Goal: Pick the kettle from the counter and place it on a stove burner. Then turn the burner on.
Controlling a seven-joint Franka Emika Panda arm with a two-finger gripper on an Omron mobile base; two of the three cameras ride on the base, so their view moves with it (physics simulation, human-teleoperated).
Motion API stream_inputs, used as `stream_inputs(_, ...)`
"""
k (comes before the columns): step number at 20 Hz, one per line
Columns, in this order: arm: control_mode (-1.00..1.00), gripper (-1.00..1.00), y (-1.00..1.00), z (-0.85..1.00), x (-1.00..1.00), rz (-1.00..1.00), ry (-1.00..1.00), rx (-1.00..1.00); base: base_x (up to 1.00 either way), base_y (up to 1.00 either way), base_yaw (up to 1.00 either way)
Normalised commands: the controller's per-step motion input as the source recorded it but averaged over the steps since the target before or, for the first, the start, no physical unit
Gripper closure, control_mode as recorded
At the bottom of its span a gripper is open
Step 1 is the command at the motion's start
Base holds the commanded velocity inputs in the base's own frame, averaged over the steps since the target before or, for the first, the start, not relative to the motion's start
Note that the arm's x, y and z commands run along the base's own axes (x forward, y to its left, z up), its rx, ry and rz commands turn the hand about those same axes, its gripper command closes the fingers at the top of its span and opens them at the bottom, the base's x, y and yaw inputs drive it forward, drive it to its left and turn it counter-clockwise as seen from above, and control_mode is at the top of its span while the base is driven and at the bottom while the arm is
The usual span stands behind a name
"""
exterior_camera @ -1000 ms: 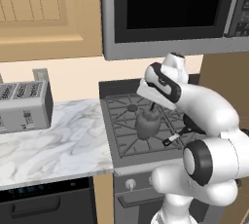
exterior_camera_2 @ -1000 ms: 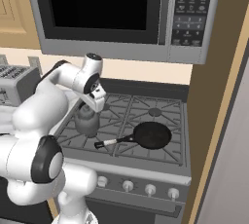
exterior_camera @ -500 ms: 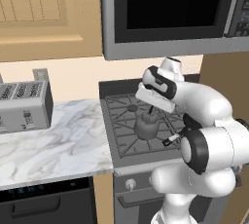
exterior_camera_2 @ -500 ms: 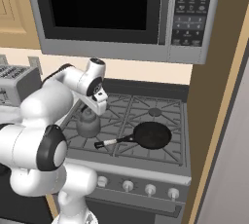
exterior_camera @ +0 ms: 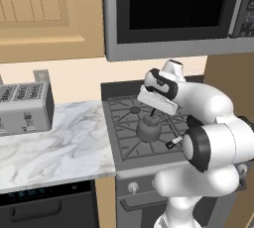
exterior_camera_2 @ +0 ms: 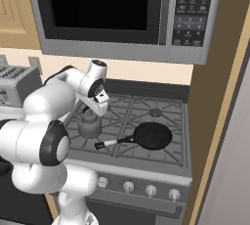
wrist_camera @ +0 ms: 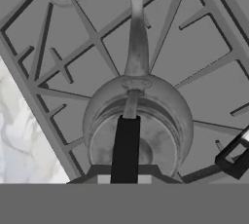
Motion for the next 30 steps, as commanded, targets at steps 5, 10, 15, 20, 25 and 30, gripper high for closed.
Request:
stream_inputs(5, -1.00, 1.00, 0.00, -0.13, 0.05, 0.00, 0.00, 0.00, 0.00, 0.00, 0.00)
stream_inputs(10, -1.00, 1.00, 0.00, -0.10, 0.08, 0.00, -0.03, 0.00, 0.00, 0.00, 0.00)
stream_inputs(15, -1.00, -1.00, 0.00, -0.02, 0.01, 0.00, -0.03, 0.00, 0.00, 0.00, 0.00)
stream_inputs(20, -1.00, -1.00, 0.00, 0.00, 0.00, 0.00, 0.00, 0.00, 0.00, 0.00, 0.00)
stream_inputs(25, -1.00, -1.00, 0.00, 0.00, 0.00, 0.00, 0.00, 0.00, 0.00, 0.00, 0.00)
stream_inputs(30, -1.00, -1.00, 0.00, 0.23, 0.00, 0.00, -0.04, 0.00, 0.00, 0.00, 0.00)
